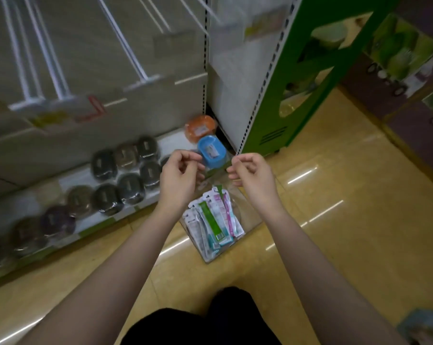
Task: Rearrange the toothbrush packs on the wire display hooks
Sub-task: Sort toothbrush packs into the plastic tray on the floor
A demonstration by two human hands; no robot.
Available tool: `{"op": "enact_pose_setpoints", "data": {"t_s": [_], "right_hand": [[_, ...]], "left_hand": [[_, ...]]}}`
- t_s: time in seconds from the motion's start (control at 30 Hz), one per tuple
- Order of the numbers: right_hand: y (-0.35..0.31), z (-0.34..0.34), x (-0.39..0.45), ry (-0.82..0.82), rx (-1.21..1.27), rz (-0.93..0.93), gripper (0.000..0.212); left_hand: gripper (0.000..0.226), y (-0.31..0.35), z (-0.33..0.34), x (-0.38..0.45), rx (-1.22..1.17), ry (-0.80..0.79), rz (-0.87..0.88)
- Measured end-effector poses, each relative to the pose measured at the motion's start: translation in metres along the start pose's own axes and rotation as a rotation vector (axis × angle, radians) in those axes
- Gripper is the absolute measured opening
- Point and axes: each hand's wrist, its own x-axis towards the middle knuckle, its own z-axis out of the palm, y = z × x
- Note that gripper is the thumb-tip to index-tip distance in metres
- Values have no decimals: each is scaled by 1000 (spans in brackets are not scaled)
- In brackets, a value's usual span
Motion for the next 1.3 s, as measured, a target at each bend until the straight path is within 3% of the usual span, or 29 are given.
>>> {"op": "enact_pose_setpoints", "data": {"t_s": [0.37,0.67,1.1,1.3], "right_hand": [[244,44,69,-106,-141,216,10],[377,67,110,-217,-252,288,17],[461,97,115,-468,-442,359,7],[473,110,116,-527,-545,361,30]], "left_hand": [[19,-236,17,70,192,-113,-305],[17,-361,29,102,247,-151,-432],[15,-451,41,101,299,-250,-603],[33,-468,45,102,374,-257,-642]]}}
